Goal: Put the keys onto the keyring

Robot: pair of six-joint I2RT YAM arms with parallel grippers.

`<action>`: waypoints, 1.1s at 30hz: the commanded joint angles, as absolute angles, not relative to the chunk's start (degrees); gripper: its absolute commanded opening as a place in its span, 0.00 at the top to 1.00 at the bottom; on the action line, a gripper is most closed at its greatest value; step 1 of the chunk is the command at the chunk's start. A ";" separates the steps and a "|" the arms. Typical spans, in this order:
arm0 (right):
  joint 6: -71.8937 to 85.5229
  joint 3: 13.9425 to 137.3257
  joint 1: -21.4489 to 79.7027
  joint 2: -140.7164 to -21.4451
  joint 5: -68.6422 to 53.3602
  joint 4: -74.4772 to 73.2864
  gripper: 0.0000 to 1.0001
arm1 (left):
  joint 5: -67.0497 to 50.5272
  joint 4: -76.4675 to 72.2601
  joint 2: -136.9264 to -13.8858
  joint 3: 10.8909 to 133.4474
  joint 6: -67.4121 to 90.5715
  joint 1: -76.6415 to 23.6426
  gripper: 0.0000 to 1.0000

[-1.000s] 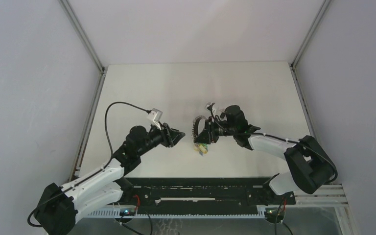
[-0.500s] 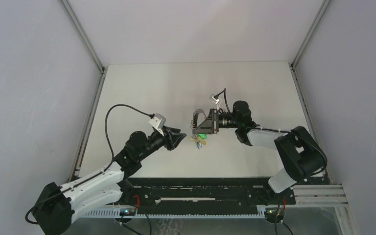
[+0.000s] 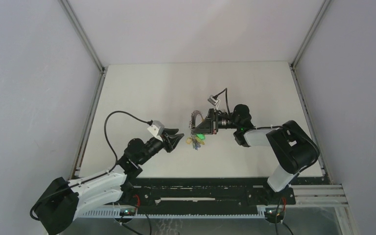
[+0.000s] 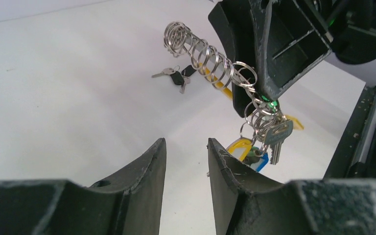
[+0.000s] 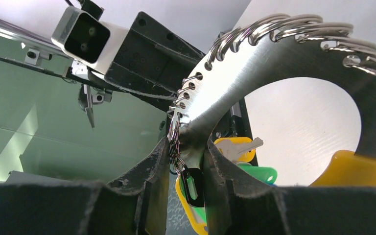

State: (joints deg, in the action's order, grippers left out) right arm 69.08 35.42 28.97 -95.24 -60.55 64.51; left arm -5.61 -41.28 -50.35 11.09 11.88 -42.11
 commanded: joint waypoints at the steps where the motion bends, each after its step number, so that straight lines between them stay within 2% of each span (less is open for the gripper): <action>1: 63.33 37.00 29.66 -90.93 -59.81 58.99 1.00 | -7.10 -55.82 -52.13 8.28 6.64 -42.28 0.60; 16: 58.99 37.05 30.85 -86.87 -59.55 52.95 1.00 | -9.69 -66.78 -57.94 7.38 -5.97 -45.25 0.66; 23: 56.68 37.29 30.94 -84.02 -60.39 48.65 1.00 | -14.82 -69.57 -59.25 6.55 -14.32 -46.72 0.64; 33: 52.38 38.51 31.20 -81.39 -60.19 42.27 1.00 | -14.35 -70.86 -60.07 7.73 -16.00 -47.62 0.68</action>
State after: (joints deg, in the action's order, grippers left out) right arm 54.61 35.99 30.55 -83.68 -60.10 42.04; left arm -13.78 -66.81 -59.27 7.14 -13.61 -46.83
